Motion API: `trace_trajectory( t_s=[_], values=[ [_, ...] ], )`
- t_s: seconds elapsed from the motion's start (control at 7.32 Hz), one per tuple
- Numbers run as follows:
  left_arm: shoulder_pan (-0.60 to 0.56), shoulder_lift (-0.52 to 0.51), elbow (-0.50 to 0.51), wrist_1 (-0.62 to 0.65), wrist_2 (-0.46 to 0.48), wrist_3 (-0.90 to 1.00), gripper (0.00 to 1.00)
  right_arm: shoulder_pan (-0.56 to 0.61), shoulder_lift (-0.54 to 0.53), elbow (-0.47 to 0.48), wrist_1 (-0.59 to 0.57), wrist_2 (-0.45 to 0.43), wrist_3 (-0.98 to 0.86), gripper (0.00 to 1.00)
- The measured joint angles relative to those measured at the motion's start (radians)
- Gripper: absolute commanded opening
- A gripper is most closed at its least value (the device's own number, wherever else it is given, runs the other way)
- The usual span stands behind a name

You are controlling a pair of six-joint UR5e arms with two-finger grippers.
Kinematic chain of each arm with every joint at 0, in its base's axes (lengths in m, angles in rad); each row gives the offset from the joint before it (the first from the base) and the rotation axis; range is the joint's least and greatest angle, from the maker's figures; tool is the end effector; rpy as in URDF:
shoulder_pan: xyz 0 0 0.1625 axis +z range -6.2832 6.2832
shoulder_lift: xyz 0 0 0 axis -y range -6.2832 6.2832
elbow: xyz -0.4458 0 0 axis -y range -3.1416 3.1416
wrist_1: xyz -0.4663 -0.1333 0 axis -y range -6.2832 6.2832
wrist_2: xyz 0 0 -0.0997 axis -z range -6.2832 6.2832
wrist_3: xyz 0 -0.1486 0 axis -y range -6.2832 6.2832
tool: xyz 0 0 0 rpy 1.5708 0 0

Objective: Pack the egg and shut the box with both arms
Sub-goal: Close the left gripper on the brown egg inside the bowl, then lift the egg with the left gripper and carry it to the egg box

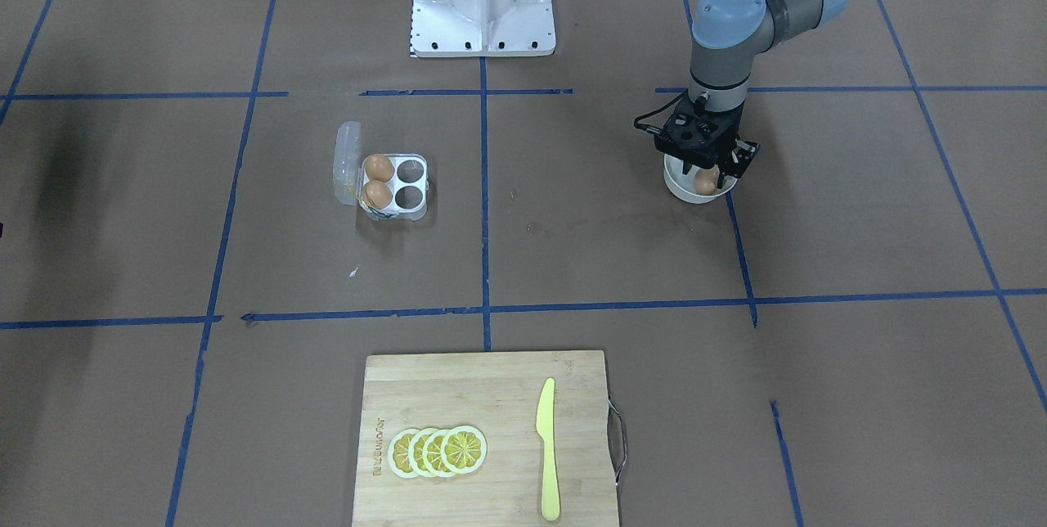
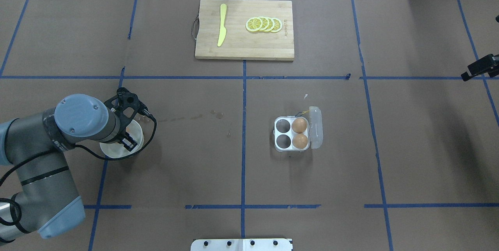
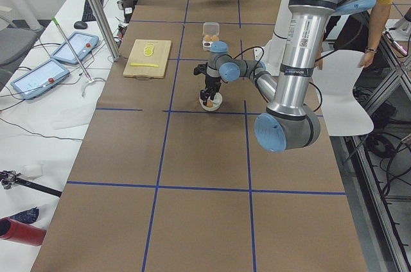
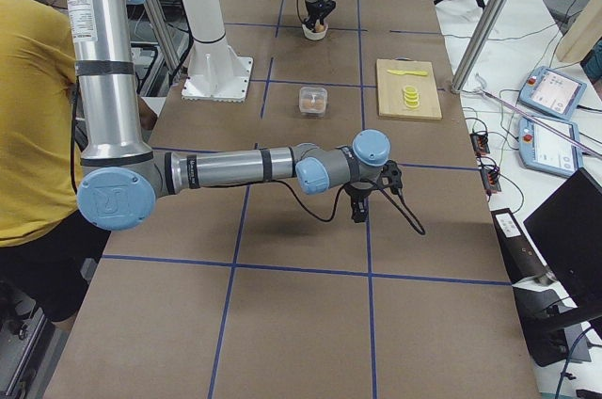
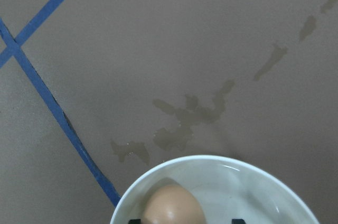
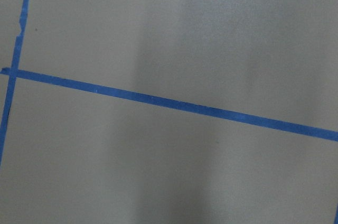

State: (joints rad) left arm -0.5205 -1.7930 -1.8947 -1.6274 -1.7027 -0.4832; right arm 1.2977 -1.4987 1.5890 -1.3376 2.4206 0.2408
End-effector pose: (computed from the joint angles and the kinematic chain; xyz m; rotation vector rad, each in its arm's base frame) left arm 0.5181 -0.4281 0.4200 0.3499 0.5173 0.5886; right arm -0.1469 -0.6050 0.6264 0.0798 -0.8921 -0.1675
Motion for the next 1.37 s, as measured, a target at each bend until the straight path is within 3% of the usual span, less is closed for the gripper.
trace_trajectory(
  t_s=[0.14,0.27,0.55,0.82,1.37],
  values=[
    [0.001,0.0,0.002,0.0,0.0,0.0,0.06,0.0,0.0,0.0,0.0,0.0,0.0,1.0],
    [0.001,0.0,0.001,0.001,0.0,0.0,0.0,0.0,0.0,0.0,0.0,0.0,0.0,1.0],
    [-0.004,0.0,-0.01,0.006,-0.001,0.0,0.0,0.0,0.0,0.0,0.0,0.0,0.001,1.0],
    [-0.015,-0.007,-0.064,0.088,-0.003,-0.001,0.0,0.0,0.0,0.0,0.0,0.0,0.002,1.0],
    [-0.051,-0.113,-0.113,0.197,-0.014,-0.02,0.0,-0.001,0.002,0.004,0.0,0.002,0.003,1.0]
  ],
)
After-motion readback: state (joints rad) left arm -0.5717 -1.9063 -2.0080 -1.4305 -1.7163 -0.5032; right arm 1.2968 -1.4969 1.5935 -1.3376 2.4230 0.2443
